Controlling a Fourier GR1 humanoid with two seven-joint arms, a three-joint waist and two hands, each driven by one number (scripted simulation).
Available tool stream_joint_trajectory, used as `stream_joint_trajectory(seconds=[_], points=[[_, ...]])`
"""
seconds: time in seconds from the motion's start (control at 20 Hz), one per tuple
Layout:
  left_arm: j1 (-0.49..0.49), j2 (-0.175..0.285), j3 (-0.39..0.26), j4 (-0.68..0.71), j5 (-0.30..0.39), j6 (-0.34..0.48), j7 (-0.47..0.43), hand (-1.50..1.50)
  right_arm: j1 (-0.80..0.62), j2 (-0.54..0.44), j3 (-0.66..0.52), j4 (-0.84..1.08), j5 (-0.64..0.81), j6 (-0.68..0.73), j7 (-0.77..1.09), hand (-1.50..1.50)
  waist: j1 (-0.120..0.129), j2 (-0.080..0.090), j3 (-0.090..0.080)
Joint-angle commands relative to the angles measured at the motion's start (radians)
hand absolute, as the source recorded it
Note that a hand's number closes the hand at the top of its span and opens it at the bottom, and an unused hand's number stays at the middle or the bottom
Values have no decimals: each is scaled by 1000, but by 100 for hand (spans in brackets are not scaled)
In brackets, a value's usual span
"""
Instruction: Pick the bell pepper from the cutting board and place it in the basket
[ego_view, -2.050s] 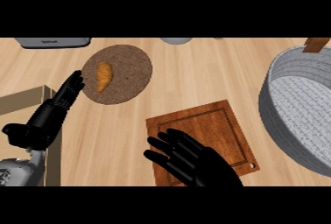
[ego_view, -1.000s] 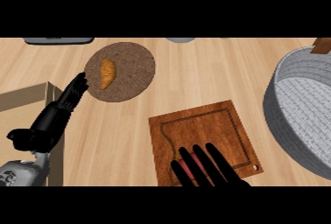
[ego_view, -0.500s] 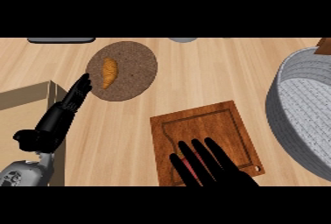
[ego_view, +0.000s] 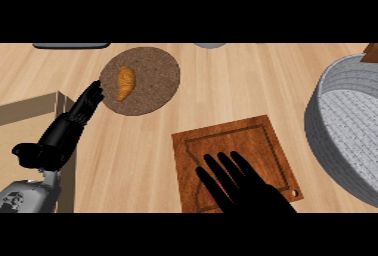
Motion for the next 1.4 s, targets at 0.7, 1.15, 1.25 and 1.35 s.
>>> stream_joint_trajectory(seconds=[0.7, 1.15, 1.25, 1.35], points=[[-60, -93, 90, 38, -73, -78, 33, 0, 105, -15, -78, 167, 89, -225, -337, -150, -1, 1, -1], [18, -107, 111, -21, -125, -110, 14, 0, 171, 1, 7, 180, 241, -235, -282, -150, 0, 0, -1], [-49, -104, 135, -26, -82, -135, 98, 0, 117, 54, 22, 200, 268, -173, -243, -150, 1, 0, -1], [35, -149, 100, -55, -139, -104, 44, 0, 119, 74, 18, 188, 280, -168, -236, -150, 2, 0, -1]])
